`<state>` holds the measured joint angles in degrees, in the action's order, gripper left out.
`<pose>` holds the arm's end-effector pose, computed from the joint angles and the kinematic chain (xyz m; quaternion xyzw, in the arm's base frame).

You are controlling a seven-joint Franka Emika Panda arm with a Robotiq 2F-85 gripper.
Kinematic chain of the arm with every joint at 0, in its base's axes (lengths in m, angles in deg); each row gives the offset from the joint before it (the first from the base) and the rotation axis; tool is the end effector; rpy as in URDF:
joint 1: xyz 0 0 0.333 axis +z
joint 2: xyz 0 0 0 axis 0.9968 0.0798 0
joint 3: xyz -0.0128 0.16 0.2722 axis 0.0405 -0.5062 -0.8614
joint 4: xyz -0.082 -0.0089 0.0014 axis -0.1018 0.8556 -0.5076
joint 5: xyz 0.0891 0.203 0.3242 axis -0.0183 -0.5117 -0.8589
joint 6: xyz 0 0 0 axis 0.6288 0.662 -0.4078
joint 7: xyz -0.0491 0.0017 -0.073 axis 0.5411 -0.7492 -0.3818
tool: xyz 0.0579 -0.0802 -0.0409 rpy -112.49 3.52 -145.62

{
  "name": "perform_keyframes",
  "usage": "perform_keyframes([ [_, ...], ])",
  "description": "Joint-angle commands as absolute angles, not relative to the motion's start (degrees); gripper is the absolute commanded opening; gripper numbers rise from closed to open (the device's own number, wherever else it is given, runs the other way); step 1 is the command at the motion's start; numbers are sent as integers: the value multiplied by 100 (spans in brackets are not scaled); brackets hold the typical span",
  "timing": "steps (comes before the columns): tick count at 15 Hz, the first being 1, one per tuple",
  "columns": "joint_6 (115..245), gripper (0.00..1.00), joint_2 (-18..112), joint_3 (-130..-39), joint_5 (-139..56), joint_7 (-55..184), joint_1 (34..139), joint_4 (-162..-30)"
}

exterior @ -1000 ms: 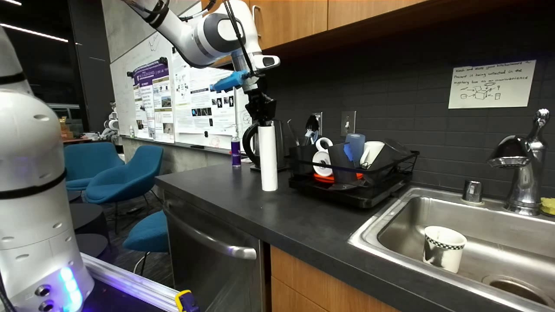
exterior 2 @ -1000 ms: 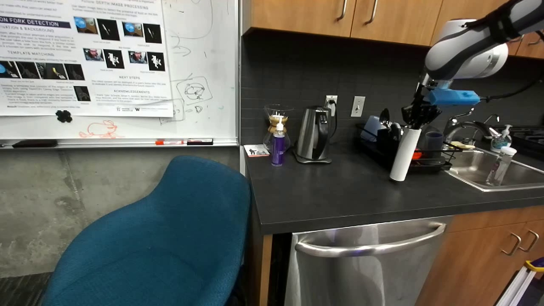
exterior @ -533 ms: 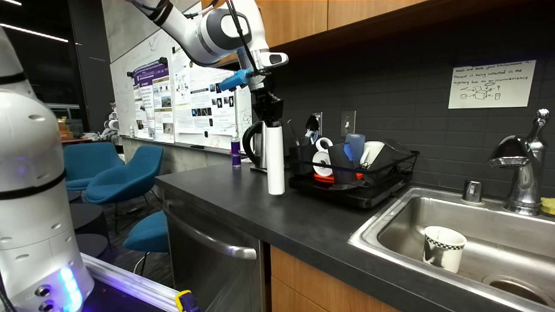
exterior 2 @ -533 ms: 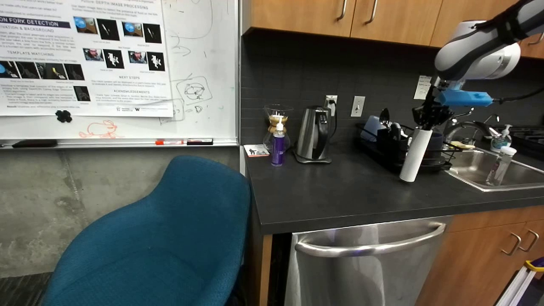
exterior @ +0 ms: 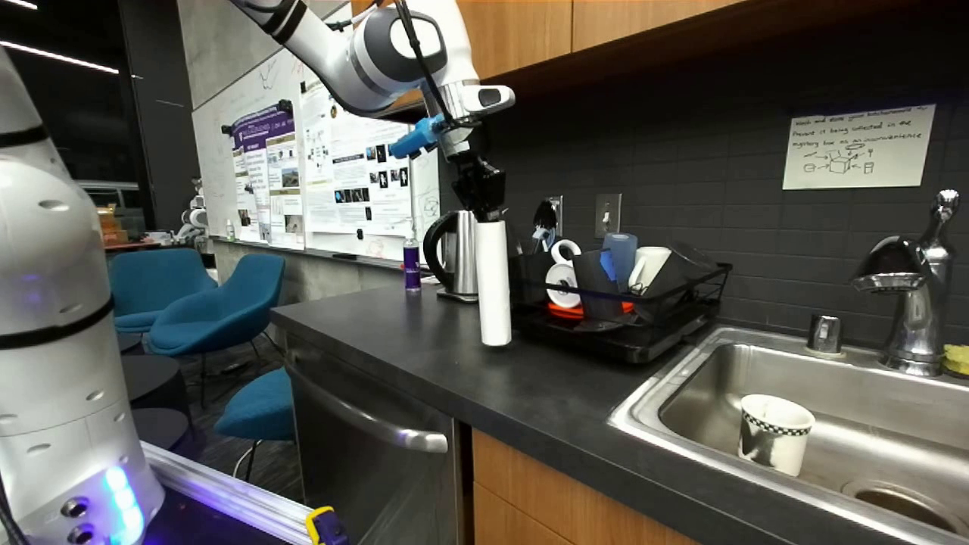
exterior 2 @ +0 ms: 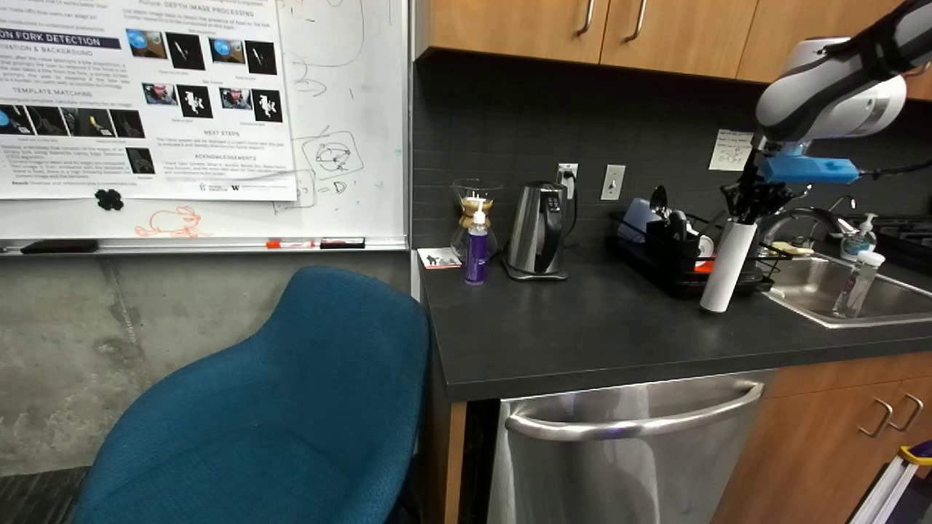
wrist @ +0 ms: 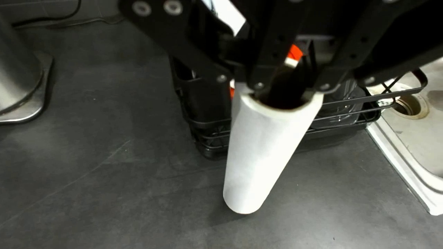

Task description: Move the paper towel roll to the left

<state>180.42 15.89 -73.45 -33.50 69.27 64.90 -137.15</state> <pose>0.3970 -0.2885 0.4617 0.9371 -0.3186 0.1214 0.0754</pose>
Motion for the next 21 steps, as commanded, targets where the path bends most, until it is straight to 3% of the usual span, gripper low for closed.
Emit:
perform_keyframes([
  [1,18011,50,1367,-7406,-3178,7345,6412,-13920],
  [2,18023,25,1583,-7333,-3328,7083,6491,-13736],
  [21,18024,25,1524,-7346,-3328,7203,6480,-13827],
])
